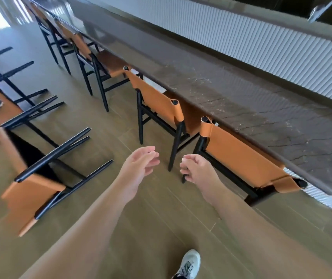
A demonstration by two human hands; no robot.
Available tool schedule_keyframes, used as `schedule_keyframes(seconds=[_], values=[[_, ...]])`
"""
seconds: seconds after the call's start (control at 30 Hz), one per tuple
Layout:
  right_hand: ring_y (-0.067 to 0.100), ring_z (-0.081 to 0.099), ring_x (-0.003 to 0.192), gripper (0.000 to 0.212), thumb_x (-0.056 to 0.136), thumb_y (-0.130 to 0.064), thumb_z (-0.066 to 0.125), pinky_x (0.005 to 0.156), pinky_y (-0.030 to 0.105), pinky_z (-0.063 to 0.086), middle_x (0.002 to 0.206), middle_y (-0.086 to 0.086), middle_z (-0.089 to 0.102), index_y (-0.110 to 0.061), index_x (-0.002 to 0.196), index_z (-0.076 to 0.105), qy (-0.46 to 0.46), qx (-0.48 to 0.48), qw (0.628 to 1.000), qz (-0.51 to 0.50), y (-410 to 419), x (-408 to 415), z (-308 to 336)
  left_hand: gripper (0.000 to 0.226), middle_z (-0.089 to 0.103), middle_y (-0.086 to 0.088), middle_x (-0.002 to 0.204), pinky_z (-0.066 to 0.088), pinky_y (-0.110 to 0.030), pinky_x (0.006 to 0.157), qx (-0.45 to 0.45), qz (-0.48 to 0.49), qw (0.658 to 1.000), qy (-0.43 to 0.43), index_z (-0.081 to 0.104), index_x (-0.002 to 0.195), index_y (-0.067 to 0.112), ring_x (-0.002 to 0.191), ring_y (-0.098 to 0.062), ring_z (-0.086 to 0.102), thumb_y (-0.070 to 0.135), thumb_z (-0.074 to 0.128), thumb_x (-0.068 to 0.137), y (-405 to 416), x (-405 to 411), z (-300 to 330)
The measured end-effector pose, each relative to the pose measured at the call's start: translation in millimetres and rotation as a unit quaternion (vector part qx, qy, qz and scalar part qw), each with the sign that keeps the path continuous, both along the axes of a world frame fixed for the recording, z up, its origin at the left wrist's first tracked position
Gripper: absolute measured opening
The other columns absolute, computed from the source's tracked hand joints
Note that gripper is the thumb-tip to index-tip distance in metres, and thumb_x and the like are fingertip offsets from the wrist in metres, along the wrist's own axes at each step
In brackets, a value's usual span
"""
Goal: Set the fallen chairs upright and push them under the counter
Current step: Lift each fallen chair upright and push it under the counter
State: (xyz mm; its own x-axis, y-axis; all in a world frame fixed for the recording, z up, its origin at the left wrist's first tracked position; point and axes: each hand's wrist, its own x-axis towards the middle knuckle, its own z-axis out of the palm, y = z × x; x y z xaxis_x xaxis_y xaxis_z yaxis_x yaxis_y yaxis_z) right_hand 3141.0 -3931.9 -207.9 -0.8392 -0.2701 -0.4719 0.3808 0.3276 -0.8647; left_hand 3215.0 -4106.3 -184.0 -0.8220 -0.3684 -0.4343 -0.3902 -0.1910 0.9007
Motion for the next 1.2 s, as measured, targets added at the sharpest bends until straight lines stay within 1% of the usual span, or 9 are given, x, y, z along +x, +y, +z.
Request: schedule_keyframes(seconds=[0.1,0.23,0.47,0.6,0.73,0.9,1.03,1.13,1.2], values=[[0.014,0.068,0.098,0.012,0.098,-0.031,0.055,0.094,0.037,0.055,0.105,-0.002,0.07,-0.028,0.107,0.062,-0.012,-0.017,1.0,0.018,-40,34,10,0.021,0.072,0.003,0.114,0.048,-0.034,0.093,0.018,0.036,0.999,0.016,0.064,0.12,0.024,0.107,-0.016,0.068,0.024,0.056,0.1,-40,44,1],[0.018,0.07,0.094,0.013,0.099,-0.027,0.056,0.091,0.038,0.056,0.103,0.003,0.073,-0.024,0.107,0.065,-0.026,-0.04,0.998,0.045,-98,85,21,0.022,0.073,0.002,0.113,0.048,-0.036,0.094,0.034,0.082,0.996,0.028,0.065,0.119,0.023,0.105,-0.016,0.069,0.023,0.056,0.1,-94,110,4],[0.02,0.069,0.089,0.016,0.099,-0.017,0.054,0.09,0.039,0.056,0.094,0.004,0.073,-0.015,0.108,0.066,-0.05,-0.075,0.992,0.087,-200,177,30,0.024,0.073,0.003,0.115,0.048,-0.036,0.093,0.048,0.151,0.986,0.053,0.064,0.121,0.024,0.106,-0.015,0.069,0.03,0.052,0.102,-187,232,11],[0.022,0.07,0.089,0.013,0.098,-0.016,0.054,0.086,0.038,0.057,0.09,0.004,0.074,-0.016,0.105,0.066,-0.056,-0.074,0.988,0.124,-252,223,31,0.028,0.073,0.0,0.116,0.047,-0.035,0.09,0.071,0.213,0.973,0.063,0.063,0.122,0.02,0.106,-0.019,0.069,0.033,0.049,0.101,-231,294,16],[0.023,0.07,0.092,0.015,0.099,-0.018,0.054,0.09,0.041,0.056,0.094,0.006,0.074,-0.015,0.107,0.065,-0.052,-0.075,0.978,0.185,-298,259,34,0.033,0.072,-0.006,0.118,0.047,-0.035,0.086,0.092,0.281,0.953,0.072,0.064,0.122,0.015,0.104,-0.022,0.068,0.034,0.047,0.101,-265,348,17],[0.023,0.069,0.092,0.015,0.097,-0.02,0.056,0.093,0.043,0.055,0.095,0.006,0.074,-0.015,0.108,0.064,-0.062,-0.086,0.96,0.258,-348,288,36,0.039,0.074,0.0,0.11,0.047,-0.038,0.093,0.092,0.345,0.931,0.078,0.068,0.113,0.018,0.098,-0.017,0.068,0.045,0.042,0.102,-292,396,10],[0.026,0.069,0.097,0.017,0.098,-0.02,0.057,0.094,0.043,0.054,0.106,0.01,0.073,-0.014,0.111,0.064,-0.08,-0.079,0.951,0.288,-384,302,33,0.039,0.076,0.003,0.101,0.048,-0.035,0.083,0.091,0.382,0.917,0.075,0.069,0.106,0.021,0.091,-0.015,0.07,0.047,0.04,0.103,-312,420,3],[0.03,0.068,0.105,0.017,0.098,-0.02,0.057,0.096,0.045,0.053,0.112,0.013,0.072,-0.013,0.112,0.064,-0.097,-0.07,0.944,0.307,-412,307,27,0.041,0.076,0.003,0.101,0.046,-0.036,0.082,0.085,0.404,0.908,0.07,0.068,0.108,0.021,0.09,-0.016,0.069,0.049,0.038,0.102,-331,430,-4],[0.031,0.068,0.105,0.018,0.098,-0.02,0.056,0.098,0.046,0.052,0.113,0.014,0.071,-0.012,0.113,0.064,-0.111,-0.067,0.939,0.317,-433,307,21,0.04,0.074,0.002,0.104,0.045,-0.036,0.08,0.081,0.417,0.903,0.064,0.067,0.107,0.021,0.092,-0.017,0.068,0.048,0.037,0.103,-346,432,-7]])
